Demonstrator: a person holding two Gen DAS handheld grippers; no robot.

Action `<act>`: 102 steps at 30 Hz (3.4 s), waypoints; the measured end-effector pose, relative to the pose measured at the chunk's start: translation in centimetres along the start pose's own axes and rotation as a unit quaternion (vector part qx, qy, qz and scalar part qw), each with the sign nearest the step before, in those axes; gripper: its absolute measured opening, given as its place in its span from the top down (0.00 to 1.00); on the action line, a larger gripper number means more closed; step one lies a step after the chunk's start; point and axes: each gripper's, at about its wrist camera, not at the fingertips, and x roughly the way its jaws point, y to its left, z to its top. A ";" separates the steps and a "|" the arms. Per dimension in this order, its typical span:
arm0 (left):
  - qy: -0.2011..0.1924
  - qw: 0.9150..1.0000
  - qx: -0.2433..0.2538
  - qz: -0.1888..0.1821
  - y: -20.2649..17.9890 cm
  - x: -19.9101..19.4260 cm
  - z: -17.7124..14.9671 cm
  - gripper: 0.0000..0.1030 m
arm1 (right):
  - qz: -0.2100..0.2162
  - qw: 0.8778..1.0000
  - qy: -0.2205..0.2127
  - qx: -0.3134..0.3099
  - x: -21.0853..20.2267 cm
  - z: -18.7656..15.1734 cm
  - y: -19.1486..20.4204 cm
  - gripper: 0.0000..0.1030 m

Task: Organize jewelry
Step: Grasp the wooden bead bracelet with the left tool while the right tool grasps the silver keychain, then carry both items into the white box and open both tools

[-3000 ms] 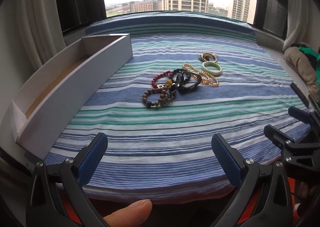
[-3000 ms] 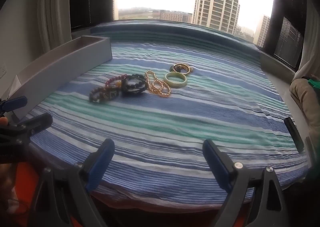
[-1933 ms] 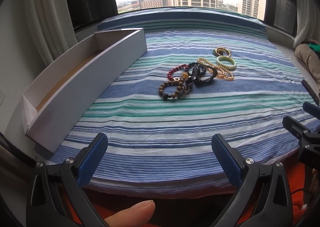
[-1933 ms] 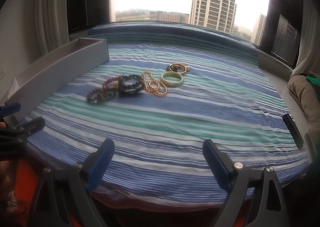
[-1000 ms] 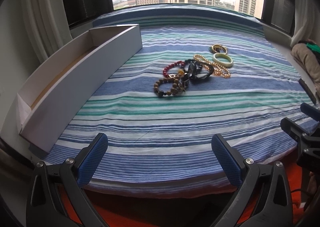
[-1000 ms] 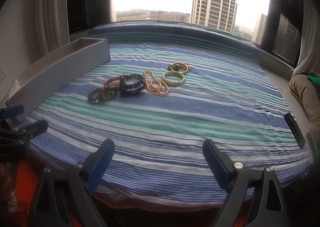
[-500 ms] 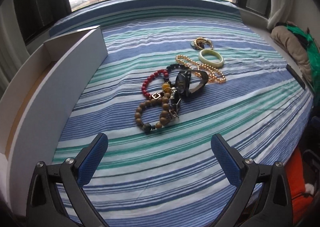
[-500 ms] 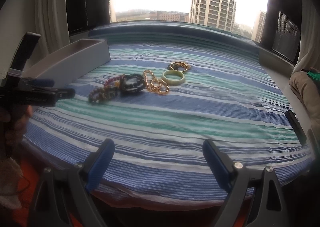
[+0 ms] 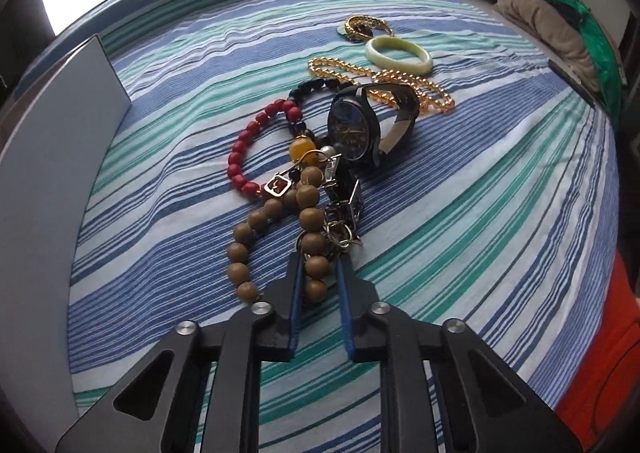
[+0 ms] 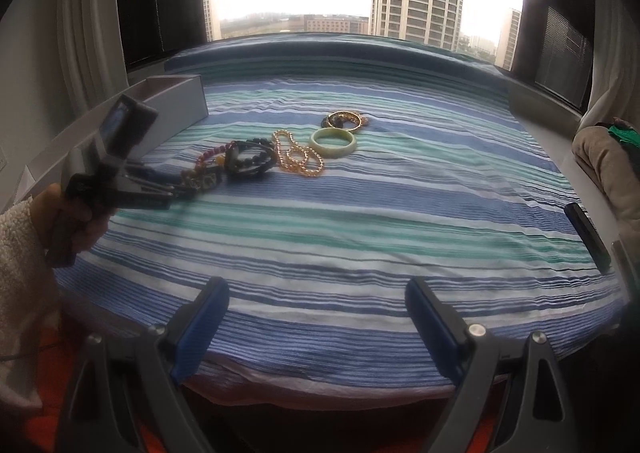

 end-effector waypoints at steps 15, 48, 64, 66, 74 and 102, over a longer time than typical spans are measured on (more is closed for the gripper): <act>-0.020 0.995 -0.093 0.043 -1.0 -7.0 -9.3 0.90 | 0.113 0.991 0.063 -0.040 5.1 2.9 2.0 0.11; -0.130 0.952 -0.260 0.099 4.3 -19.0 -11.4 0.91 | 0.210 0.967 0.144 -0.019 15.3 18.0 15.5 0.79; -0.102 0.886 -0.352 0.285 19.4 -22.5 -12.4 0.91 | 0.346 0.924 0.058 -0.152 14.7 27.2 34.7 0.79; -0.082 0.880 -0.363 0.294 20.5 -20.9 -13.0 0.89 | 0.346 0.921 0.078 -0.163 17.1 26.1 36.4 0.79; -0.071 0.852 -0.347 0.385 21.3 -19.5 -14.5 0.21 | 0.307 0.926 0.100 -0.195 20.5 23.9 38.4 0.35; -0.153 0.832 -0.291 0.447 9.5 -22.7 -13.6 0.03 | 0.251 0.947 -0.078 -0.186 9.8 14.6 22.2 0.18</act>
